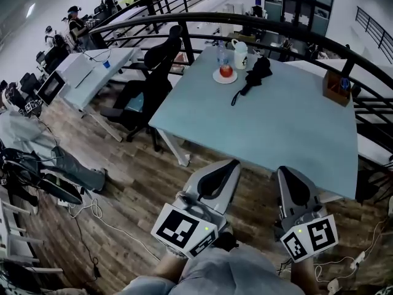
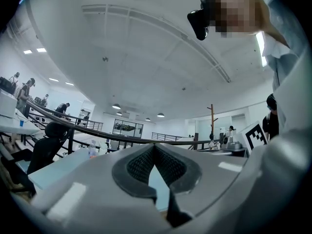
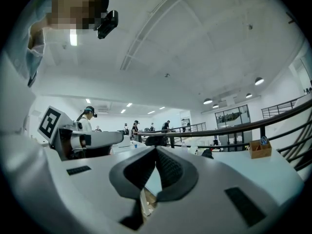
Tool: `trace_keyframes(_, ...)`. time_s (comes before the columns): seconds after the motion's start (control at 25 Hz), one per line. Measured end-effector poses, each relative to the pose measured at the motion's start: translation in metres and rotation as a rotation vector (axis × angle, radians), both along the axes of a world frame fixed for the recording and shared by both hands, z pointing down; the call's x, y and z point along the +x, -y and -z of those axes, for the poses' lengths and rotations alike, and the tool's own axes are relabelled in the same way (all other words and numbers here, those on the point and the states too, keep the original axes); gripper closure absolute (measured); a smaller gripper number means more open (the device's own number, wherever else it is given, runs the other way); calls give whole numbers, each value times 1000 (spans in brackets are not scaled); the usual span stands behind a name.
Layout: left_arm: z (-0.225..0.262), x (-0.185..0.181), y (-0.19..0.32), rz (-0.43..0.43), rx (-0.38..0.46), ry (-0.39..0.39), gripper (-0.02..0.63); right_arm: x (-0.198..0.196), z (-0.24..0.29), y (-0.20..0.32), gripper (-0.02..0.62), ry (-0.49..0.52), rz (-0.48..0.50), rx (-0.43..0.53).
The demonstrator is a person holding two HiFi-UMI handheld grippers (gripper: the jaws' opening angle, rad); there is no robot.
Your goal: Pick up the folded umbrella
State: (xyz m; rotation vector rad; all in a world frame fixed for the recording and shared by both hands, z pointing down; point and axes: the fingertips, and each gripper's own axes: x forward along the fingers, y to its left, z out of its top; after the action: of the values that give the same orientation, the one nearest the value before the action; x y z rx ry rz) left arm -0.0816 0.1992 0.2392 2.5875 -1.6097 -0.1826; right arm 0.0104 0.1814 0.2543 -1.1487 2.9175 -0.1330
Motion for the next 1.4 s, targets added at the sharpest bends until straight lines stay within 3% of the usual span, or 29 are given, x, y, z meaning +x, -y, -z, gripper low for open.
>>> trace_keyframes(0.76,-11,-54,48,17,-13,-42,601,-36,-10,49,595,-42,-39,-15)
trace_keyframes(1.4,-15,-72,93,76,-24,-45,601,-58,-8,107,595,-43,25,2)
